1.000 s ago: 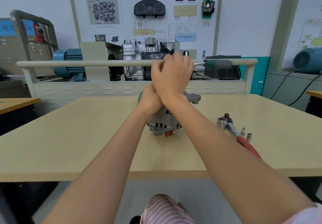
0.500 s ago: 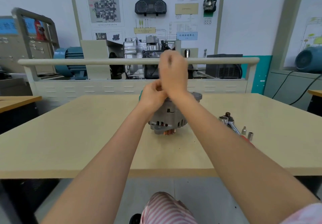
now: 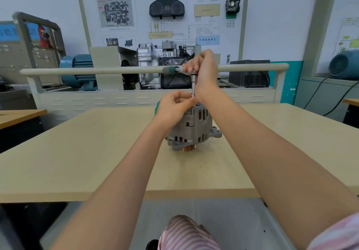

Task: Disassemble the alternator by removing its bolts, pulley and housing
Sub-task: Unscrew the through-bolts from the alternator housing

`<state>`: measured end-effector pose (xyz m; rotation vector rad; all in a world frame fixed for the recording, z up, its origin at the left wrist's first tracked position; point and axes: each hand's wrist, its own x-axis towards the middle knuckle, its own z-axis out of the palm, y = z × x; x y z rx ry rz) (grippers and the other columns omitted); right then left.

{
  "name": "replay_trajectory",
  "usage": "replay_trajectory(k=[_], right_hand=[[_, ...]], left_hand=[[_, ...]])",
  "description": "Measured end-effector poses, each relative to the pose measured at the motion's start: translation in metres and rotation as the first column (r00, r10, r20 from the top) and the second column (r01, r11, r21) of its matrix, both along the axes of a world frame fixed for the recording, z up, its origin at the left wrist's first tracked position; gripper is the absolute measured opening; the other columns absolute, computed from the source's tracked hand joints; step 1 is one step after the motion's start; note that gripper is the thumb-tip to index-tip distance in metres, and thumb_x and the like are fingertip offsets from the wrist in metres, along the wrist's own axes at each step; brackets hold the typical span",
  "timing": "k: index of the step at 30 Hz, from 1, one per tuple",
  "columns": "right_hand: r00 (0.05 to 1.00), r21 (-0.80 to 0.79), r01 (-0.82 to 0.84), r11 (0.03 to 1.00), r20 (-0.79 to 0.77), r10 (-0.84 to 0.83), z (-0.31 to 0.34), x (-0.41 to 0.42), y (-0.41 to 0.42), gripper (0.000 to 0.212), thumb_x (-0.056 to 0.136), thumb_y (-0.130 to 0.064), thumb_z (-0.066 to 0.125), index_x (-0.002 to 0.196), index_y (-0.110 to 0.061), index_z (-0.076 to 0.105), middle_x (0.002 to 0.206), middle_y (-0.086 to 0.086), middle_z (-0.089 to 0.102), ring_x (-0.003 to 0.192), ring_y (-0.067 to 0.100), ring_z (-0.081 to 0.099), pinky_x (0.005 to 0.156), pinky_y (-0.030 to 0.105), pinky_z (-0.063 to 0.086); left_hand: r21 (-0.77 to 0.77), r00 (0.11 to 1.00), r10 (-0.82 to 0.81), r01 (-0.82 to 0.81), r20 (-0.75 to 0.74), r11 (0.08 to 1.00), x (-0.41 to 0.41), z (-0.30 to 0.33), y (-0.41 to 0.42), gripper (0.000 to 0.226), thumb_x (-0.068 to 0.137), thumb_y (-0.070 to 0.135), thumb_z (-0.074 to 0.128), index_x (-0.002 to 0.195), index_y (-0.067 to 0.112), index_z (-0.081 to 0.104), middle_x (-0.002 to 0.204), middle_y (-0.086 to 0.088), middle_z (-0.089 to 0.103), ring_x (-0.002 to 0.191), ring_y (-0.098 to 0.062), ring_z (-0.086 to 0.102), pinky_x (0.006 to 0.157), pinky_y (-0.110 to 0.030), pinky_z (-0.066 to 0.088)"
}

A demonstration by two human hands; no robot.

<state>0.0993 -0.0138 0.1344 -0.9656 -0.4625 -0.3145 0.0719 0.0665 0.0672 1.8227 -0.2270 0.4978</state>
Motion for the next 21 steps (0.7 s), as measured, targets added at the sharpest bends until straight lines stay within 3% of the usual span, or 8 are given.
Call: replay_trajectory(k=[2,4,6,8,12,14,17,21], right_hand=[[0.900,-0.253,0.406,0.878,0.276,-0.337,-0.012,-0.006,0.011,0.047,0.092,-0.014,0.036,0.045,-0.016,0.037,0.044,-0.004,0.037,0.048,0.012,0.036,0.057,0.026,0.036],[0.509,-0.340,0.859,0.383,0.645,-0.569,-0.030,-0.008,0.021,0.029,0.086,-0.017,0.044,0.058,-0.014,0.050,0.060,-0.001,0.047,0.063,0.014,0.042,0.069,0.027,0.035],[0.291,-0.338,0.940,0.039,0.740,-0.607,-0.034,-0.010,0.023,0.025,0.085,-0.020,0.045,0.075,-0.008,0.064,0.078,0.004,0.057,0.083,0.022,0.046,0.088,0.030,0.030],[0.378,-0.371,0.918,0.141,0.708,-0.596,-0.030,-0.010,0.021,0.027,0.087,-0.019,0.044,0.066,-0.010,0.058,0.072,0.000,0.053,0.081,0.021,0.043,0.084,0.030,0.028],[0.862,-0.308,0.487,0.817,0.321,-0.393,-0.010,-0.010,0.010,0.050,0.091,-0.011,0.042,0.044,-0.017,0.028,0.043,-0.003,0.028,0.049,0.015,0.028,0.055,0.028,0.024],[0.977,-0.173,0.199,0.965,0.109,-0.182,0.001,-0.008,0.006,0.050,0.093,-0.011,0.037,0.043,-0.016,0.029,0.040,0.001,0.029,0.044,0.016,0.030,0.053,0.029,0.033],[0.999,-0.034,-0.031,0.999,-0.019,0.030,0.004,-0.003,0.005,0.052,0.094,-0.013,0.034,0.043,-0.014,0.034,0.037,0.001,0.035,0.043,0.016,0.038,0.057,0.025,0.046],[0.829,-0.304,0.538,0.786,0.359,-0.429,-0.017,-0.007,0.017,0.045,0.094,-0.016,0.037,0.049,-0.014,0.039,0.049,-0.003,0.039,0.051,0.009,0.037,0.057,0.025,0.034]], left_hand=[[0.010,1.000,0.026,-0.026,0.007,1.000,0.002,0.000,0.001,0.011,0.086,0.011,0.064,0.081,0.021,0.063,0.079,-0.001,0.069,0.082,-0.019,0.066,0.078,-0.027,0.053],[0.043,0.995,0.099,-0.099,0.000,0.994,0.004,0.001,0.002,0.020,0.089,0.007,0.055,0.074,0.020,0.055,0.073,0.000,0.062,0.075,-0.017,0.057,0.068,-0.027,0.047],[0.068,0.990,0.138,-0.138,-0.008,0.988,0.004,0.001,0.001,0.021,0.091,0.011,0.052,0.073,0.019,0.053,0.075,-0.002,0.059,0.076,-0.019,0.053,0.068,-0.031,0.044],[0.053,0.993,0.118,-0.118,0.009,0.992,0.003,0.001,0.001,0.021,0.089,0.010,0.054,0.071,0.021,0.055,0.069,0.003,0.061,0.071,-0.014,0.055,0.062,-0.026,0.044],[0.008,1.000,-0.001,0.001,0.017,1.000,-0.003,-0.001,0.000,0.009,0.085,0.017,0.066,0.088,0.026,0.067,0.082,0.008,0.071,0.088,-0.011,0.066,0.086,-0.032,0.052],[0.017,1.000,-0.021,0.021,0.004,1.000,-0.005,0.000,0.000,0.017,0.085,0.025,0.067,0.102,0.022,0.070,0.096,0.005,0.073,0.097,-0.012,0.066,0.095,-0.037,0.050],[0.011,1.000,-0.013,0.013,0.009,1.000,-0.005,-0.001,-0.001,0.024,0.086,0.024,0.066,0.109,0.018,0.070,0.101,0.003,0.073,0.099,-0.012,0.066,0.097,-0.038,0.049],[0.017,0.999,0.047,-0.047,0.004,0.999,-0.002,0.000,-0.002,0.016,0.088,0.005,0.058,0.080,0.017,0.065,0.075,0.002,0.067,0.077,-0.014,0.061,0.073,-0.028,0.050]])
